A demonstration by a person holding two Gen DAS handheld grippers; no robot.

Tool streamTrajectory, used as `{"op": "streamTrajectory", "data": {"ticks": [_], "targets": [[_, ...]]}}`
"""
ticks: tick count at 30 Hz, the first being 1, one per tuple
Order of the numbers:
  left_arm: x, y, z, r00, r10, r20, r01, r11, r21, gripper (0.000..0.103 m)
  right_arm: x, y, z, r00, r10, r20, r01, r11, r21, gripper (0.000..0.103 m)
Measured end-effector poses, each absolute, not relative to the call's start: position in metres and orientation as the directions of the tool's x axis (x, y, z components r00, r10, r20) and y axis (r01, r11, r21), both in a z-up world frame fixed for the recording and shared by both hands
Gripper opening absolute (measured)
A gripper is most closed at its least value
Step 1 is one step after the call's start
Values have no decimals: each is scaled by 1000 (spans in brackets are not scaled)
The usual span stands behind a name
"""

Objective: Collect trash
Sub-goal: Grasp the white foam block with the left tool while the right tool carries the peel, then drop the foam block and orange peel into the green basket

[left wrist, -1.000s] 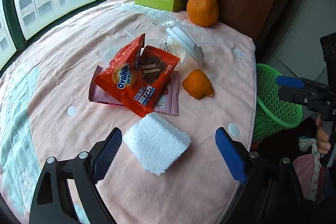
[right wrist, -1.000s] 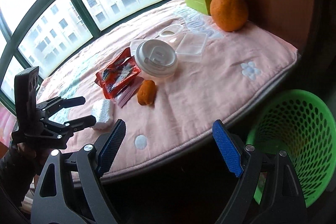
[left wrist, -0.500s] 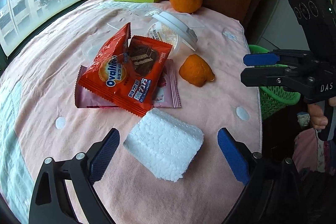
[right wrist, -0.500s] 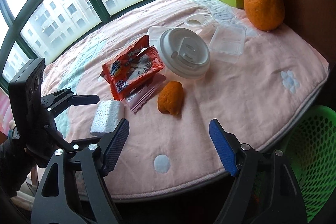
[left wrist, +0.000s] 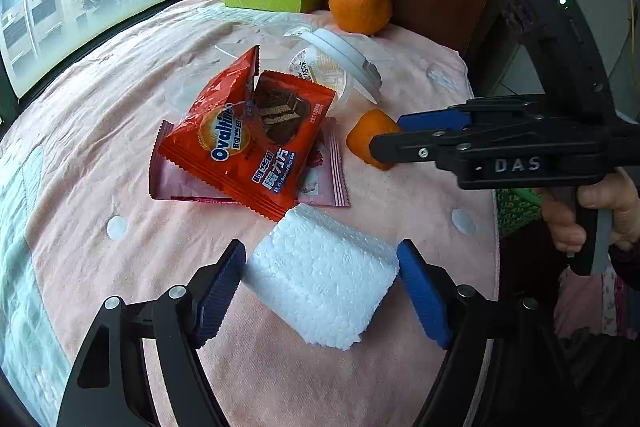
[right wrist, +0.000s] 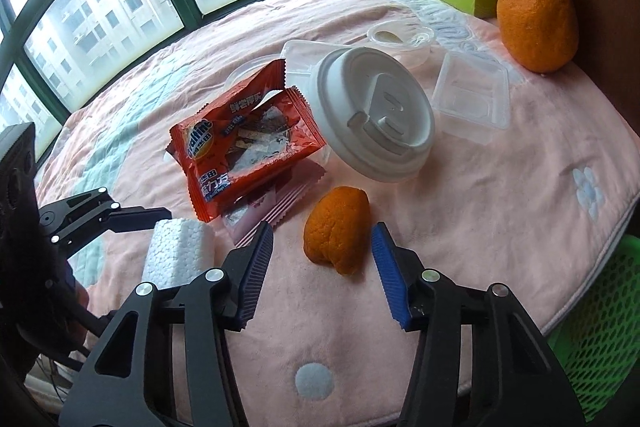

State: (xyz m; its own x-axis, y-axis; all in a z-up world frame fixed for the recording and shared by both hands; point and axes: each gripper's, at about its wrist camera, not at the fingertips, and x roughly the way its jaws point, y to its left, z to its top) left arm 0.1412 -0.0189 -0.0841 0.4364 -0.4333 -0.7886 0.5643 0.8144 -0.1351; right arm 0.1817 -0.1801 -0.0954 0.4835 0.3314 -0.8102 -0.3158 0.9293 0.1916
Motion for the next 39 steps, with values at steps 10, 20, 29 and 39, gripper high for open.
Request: {"op": "streamTrajectory", "data": {"ticks": [10,20,29,39], "targets": [[128,-12,-60,493,-423,-761,493,856,-156,74,179,-185,-98,514,302,-803,-307,939,156,35],[117,-27,-44,519,-432,-738,449,872,-195,74,139,-223,-71,570,326,-754,-274,941,200,34],[116,-82,-36,486,-486,-726,483,842,-241,74,104,-310,-80,596,222,-772,-90,973,211,35],[120,-171,-31,427,-525,-736,571,788,-231,74,74,-413,-97,581,110,-806,99,974,204,38]]}}
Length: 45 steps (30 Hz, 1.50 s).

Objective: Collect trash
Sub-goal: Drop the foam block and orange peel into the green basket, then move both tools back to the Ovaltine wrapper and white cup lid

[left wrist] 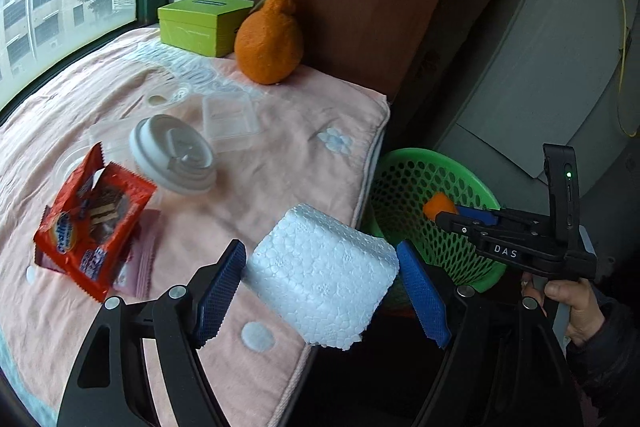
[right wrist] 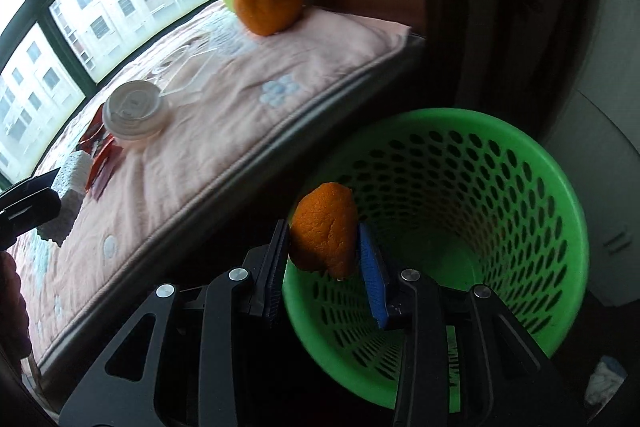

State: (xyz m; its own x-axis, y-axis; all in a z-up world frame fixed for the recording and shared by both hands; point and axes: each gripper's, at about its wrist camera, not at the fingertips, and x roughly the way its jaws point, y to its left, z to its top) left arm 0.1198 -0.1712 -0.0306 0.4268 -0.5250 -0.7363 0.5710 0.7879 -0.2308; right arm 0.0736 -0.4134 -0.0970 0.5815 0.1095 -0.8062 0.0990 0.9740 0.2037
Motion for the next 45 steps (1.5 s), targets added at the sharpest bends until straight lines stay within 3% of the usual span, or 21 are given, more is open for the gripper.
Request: {"op": "streamTrajectory", "data": {"ticks": [4,15,17,18,22,28,34,45], "targets": [[123,-201,-29,405,-530,-745,600,769,-221,75,61,-444,-99,588,82,-805,154,965,211,45],[129,-280,-44,311,-536,-785,670,710,-219,75,37,-490,-91,619,42,-784,238,942,238,45],[128,-295,-48,296,-531,-794,679,701,-217,75,32,-497,-88,626,36,-779,252,936,245,50],[127,-301,-51,288,-530,-798,684,696,-216,75,30,-499,-87,631,28,-776,260,934,244,59],[124,-326,-60,256,-520,-815,701,680,-214,75,21,-507,-82,643,10,-766,279,928,247,60],[122,-350,-73,208,-515,-832,705,668,-238,86,10,-517,-79,656,7,-755,301,915,269,63],[115,-349,-73,203,-525,-827,704,665,-249,91,5,-517,-76,662,19,-750,297,911,285,64],[112,-263,-46,397,-446,-802,595,791,-145,91,35,-472,-61,680,95,-727,174,942,286,75]]}}
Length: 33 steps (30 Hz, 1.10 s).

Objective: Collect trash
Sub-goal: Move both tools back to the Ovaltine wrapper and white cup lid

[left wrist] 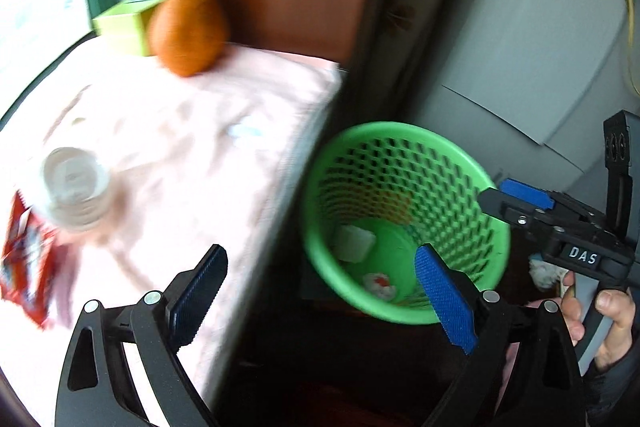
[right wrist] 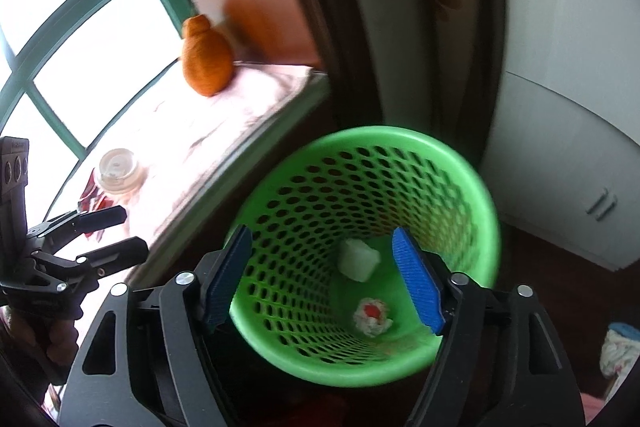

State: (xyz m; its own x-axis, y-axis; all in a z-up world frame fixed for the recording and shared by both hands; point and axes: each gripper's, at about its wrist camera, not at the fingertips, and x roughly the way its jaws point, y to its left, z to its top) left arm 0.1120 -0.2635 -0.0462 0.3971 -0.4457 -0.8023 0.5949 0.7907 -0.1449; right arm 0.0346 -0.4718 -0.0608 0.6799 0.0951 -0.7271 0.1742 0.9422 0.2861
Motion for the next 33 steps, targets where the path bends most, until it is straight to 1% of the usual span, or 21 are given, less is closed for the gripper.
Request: {"op": "streamTrajectory", "data": {"ticks": [11,19,28,33], "targets": [[133,-139,-29,550,-313,-774,371,922,-110,91,87,-394,-46,664,268,-698,-40,945,324,84],[145,-58,-29,591,-231,-773,224,967,-118,91,131,-331,-42,621,390,-680,-169,914,369,88],[146,-12,-34,602,-185,-776,147,982,-120,91,179,-272,-44,544,517,-661,-270,854,446,91],[147,0,-35,604,-184,-775,136,983,-127,91,208,-249,-54,511,537,-671,-294,843,451,93]]}}
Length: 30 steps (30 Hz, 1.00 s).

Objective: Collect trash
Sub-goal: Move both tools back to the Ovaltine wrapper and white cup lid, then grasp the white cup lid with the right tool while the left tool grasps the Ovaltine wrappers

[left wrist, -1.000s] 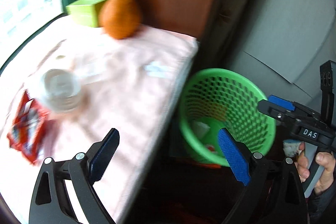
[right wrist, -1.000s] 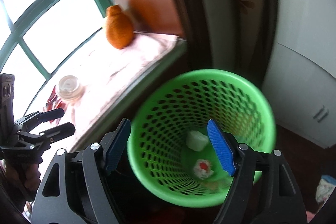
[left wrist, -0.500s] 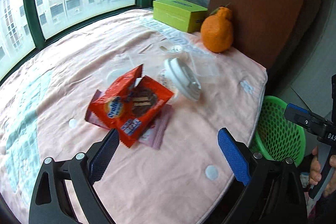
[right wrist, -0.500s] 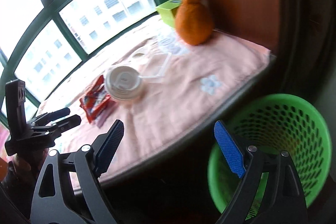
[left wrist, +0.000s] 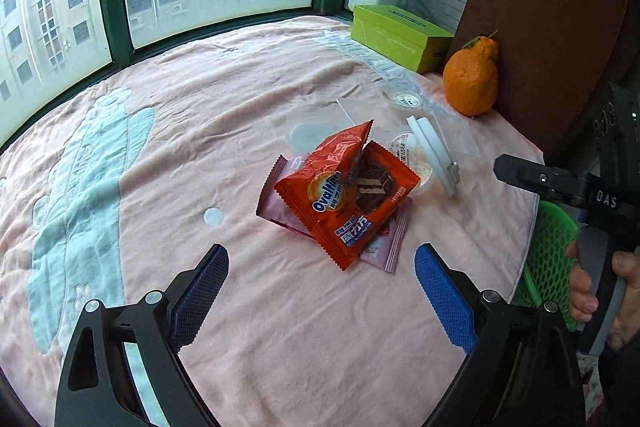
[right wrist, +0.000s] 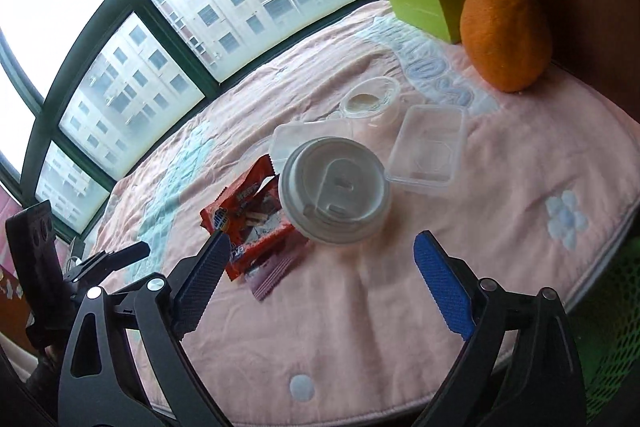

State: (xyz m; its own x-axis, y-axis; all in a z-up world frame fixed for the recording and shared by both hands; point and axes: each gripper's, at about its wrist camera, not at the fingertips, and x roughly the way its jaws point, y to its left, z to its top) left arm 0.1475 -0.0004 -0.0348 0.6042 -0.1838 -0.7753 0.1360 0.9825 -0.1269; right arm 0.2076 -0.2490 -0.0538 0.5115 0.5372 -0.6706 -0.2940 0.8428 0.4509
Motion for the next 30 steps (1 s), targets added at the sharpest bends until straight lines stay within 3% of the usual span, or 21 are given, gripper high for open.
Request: {"op": "streamTrajectory", "data": {"ticks": [25,30], "targets": [[187,-2,-42,580,-212,-787,231,969,-91,91,265,-227,-92,485,494,-722,-220,868,446,97],[197,-12,-44,578,-213,-788,269,961,-63,91,264,-230,-94,476,507,-719,-218,860,462,88]]}}
